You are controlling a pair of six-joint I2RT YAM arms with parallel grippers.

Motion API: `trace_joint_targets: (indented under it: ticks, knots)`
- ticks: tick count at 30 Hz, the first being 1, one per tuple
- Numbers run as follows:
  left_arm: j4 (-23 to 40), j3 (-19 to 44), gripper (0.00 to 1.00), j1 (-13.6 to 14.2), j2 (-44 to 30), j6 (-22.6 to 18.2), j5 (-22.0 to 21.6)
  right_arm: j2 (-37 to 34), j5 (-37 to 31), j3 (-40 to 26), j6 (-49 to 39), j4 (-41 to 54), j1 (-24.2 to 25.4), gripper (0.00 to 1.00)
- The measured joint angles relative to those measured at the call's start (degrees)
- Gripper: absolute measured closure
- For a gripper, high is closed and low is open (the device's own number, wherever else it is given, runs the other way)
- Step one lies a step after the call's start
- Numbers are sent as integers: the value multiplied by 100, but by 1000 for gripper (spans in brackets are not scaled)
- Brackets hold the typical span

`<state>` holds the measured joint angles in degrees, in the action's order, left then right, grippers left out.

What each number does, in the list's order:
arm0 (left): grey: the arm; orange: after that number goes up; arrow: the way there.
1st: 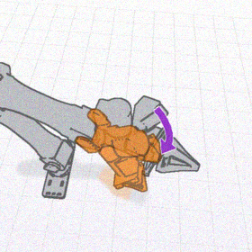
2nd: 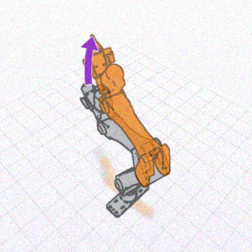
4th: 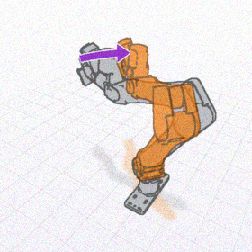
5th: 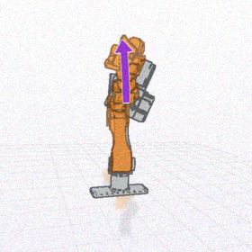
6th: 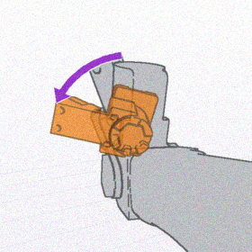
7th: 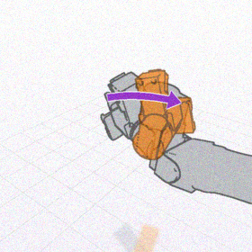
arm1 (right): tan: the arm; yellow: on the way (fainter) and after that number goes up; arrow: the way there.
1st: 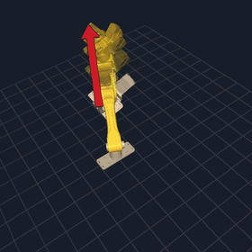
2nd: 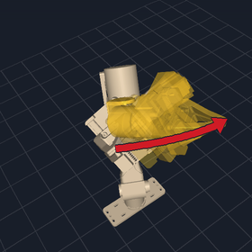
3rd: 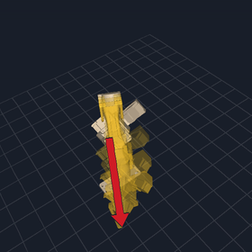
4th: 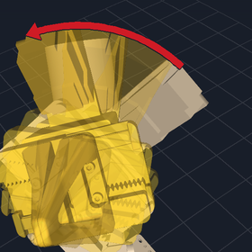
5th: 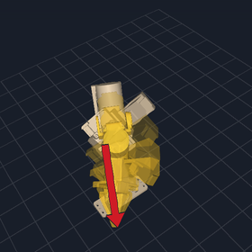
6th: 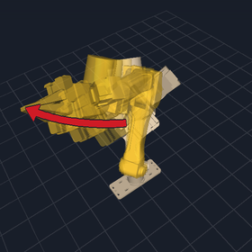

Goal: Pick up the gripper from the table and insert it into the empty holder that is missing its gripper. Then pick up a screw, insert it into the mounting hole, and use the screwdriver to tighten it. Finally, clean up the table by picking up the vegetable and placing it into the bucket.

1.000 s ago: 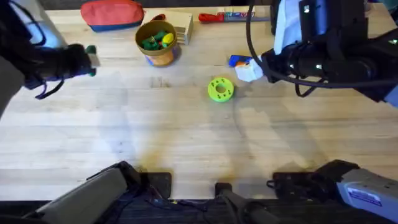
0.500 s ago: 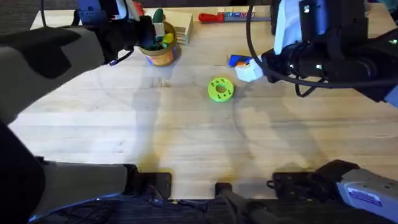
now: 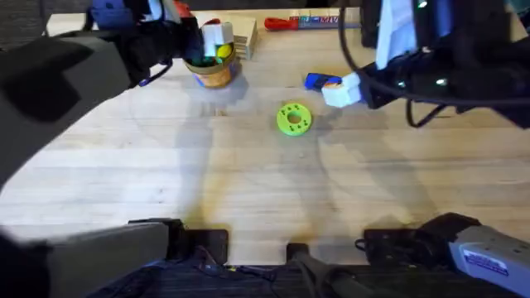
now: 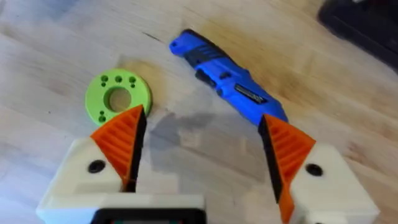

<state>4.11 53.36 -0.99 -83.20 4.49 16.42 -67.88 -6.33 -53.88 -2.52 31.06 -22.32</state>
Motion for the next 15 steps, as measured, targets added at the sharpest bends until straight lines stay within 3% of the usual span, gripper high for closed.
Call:
trace_joint_targets:
  ticks: [3, 8, 15]
  knots:
    - [811, 0, 13, -4, 1251, -540, -230, 553, -2, -606, 2, 1073, 281, 10]
    - [2212, 0, 13, 36, 2606, -1102, -296, 1230, -2, -835, 0, 1839, 402, 10]
    - [4338, 0, 13, 277, 4213, -1473, -296, 2089, -2, -835, 0, 2502, 402, 15]
